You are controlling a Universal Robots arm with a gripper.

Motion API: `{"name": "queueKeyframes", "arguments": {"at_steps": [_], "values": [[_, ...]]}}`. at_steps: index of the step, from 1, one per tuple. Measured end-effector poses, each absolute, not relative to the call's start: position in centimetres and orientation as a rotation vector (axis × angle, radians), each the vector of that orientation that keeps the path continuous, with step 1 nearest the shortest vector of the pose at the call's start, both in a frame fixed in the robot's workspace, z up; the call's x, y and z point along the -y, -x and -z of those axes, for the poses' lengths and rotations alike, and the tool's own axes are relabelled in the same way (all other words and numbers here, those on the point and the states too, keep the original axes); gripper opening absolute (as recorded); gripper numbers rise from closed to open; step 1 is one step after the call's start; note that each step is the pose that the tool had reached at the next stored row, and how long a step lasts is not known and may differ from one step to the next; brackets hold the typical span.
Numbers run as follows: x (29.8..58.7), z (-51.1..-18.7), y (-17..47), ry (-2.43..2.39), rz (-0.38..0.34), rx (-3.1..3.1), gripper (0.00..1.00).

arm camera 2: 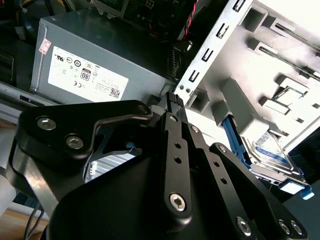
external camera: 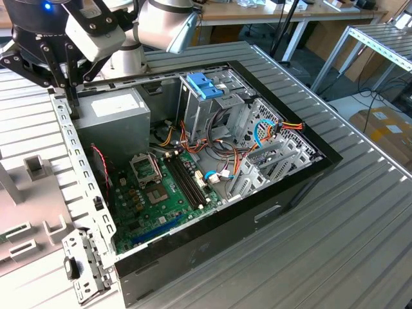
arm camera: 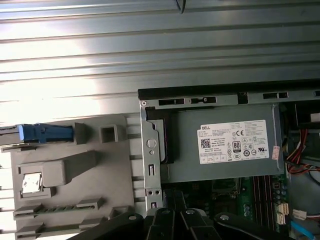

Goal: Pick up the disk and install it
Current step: 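Reach for the disk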

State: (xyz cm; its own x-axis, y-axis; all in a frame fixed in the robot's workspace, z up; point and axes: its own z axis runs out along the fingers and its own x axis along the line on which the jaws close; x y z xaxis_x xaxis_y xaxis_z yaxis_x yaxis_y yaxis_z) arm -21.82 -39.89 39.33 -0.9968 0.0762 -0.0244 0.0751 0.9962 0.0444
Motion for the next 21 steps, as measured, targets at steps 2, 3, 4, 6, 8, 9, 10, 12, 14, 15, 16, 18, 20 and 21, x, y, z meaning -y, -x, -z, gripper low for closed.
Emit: {"name": "queueKeyframes", "arguments": {"at_steps": [2,3,4,6,8,9,10,12,14,15,16,18,20,21], "values": [[39.9,-39.3,21.9,-0.118,-0.068,-3.112,0.11],[39.9,-39.3,21.9,-0.118,-0.068,-3.112,0.11],[39.9,-39.3,22.0,-0.118,-0.068,-3.112,0.11],[39.9,-39.3,22.0,-0.118,-0.068,-3.113,0.11],[39.9,-39.3,22.2,-0.118,-0.068,-3.113,0.11],[39.9,-39.3,22.2,-0.118,-0.068,-3.112,0.11],[39.9,-39.3,22.3,-0.118,-0.068,-3.112,0.11],[39.9,-39.3,22.3,-0.118,-0.068,-3.113,0.11],[39.9,-39.3,22.4,-0.118,-0.068,-3.112,0.11],[39.9,-39.3,22.5,-0.118,-0.068,-3.112,0.11],[39.9,-39.3,22.6,-0.118,-0.068,-3.112,0.11],[39.9,-39.3,22.8,-0.118,-0.068,-3.113,0.11],[39.9,-39.3,22.9,-0.118,-0.068,-3.112,0.11],[39.9,-39.3,23.0,-0.118,-0.068,-3.112,0.11]]}}
